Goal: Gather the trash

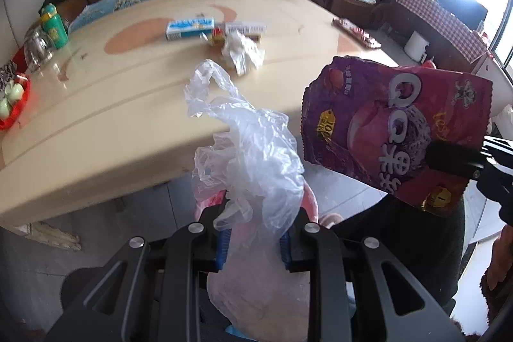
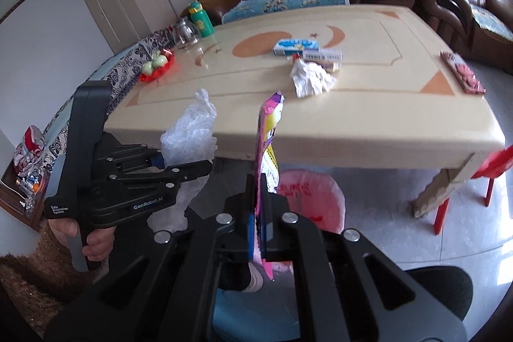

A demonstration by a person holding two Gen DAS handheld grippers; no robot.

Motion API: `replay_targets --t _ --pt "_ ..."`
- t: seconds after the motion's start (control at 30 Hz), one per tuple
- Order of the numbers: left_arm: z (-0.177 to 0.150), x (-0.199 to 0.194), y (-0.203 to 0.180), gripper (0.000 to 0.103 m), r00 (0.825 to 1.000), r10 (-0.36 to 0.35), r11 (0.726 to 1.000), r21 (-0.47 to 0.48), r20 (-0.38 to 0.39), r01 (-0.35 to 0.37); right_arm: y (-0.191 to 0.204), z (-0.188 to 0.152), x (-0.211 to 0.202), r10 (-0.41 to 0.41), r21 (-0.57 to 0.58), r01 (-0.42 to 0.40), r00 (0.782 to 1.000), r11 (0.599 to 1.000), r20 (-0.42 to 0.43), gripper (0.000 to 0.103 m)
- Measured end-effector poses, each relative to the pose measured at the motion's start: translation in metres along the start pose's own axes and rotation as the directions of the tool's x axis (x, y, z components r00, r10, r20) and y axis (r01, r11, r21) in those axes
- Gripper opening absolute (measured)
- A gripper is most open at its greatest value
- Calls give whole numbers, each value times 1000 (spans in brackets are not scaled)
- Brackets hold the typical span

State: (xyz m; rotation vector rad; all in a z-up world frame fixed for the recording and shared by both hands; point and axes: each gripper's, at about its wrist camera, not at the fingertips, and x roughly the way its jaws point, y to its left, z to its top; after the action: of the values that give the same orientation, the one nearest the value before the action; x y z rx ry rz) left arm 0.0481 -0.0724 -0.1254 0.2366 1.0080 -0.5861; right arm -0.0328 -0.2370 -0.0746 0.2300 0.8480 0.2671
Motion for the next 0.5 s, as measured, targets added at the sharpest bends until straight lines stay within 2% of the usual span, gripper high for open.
replay_targets --t 0.2,0.5 --pt "-15 37 2 25 996 -28 999 -25 -87 25 -13 -18 19 -15 22 16 998 1000 -59 4" --pt "-28 93 13 25 975 -110 990 -104 -193 91 -30 -41 63 -21 59 30 989 998 -146 4"
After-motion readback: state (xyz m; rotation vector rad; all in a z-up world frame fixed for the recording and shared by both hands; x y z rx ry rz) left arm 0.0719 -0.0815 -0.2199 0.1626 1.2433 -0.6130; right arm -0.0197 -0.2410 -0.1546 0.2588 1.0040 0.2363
